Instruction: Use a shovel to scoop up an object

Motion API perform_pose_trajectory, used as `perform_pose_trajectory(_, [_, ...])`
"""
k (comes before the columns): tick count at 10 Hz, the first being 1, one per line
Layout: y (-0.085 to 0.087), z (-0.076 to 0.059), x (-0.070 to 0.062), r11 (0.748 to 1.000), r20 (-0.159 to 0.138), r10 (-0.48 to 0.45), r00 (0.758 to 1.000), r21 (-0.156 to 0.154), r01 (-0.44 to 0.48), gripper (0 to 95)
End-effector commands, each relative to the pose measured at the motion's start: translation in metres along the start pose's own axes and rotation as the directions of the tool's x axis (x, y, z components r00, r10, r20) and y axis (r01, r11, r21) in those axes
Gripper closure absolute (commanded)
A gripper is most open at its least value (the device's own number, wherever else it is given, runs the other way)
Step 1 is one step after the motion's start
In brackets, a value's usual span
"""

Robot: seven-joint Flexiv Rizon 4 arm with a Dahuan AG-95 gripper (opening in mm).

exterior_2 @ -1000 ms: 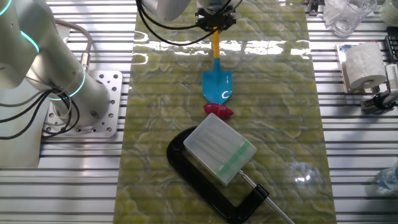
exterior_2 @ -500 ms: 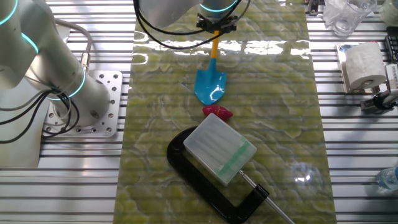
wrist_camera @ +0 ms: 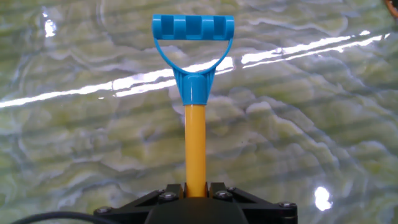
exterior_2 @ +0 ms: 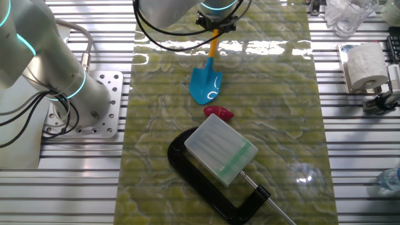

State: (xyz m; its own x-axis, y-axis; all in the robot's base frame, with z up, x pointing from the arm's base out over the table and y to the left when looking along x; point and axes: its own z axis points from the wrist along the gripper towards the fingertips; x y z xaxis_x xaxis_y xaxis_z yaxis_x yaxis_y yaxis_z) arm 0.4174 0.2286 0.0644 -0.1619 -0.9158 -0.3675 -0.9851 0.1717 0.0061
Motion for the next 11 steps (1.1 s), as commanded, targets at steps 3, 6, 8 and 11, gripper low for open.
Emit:
perform_pose_trajectory(3, [-0.015,-0.007,-0.02,0.992,-0.006,-0.128,0.992,-0.014,0.128,95.0])
perform_pose_trajectory(6, [-0.015,-0.008,-0.018,0.989,-0.006,-0.15,0.989,-0.015,0.15,95.0])
perform_pose_trajectory(8, [-0.014,-0.012,-0.01,0.989,-0.021,-0.147,0.989,-0.015,0.147,95.0])
perform_pose_trajectory(11, [-0.015,-0.015,0.0,0.99,0.005,-0.142,0.99,-0.017,0.142,95.0])
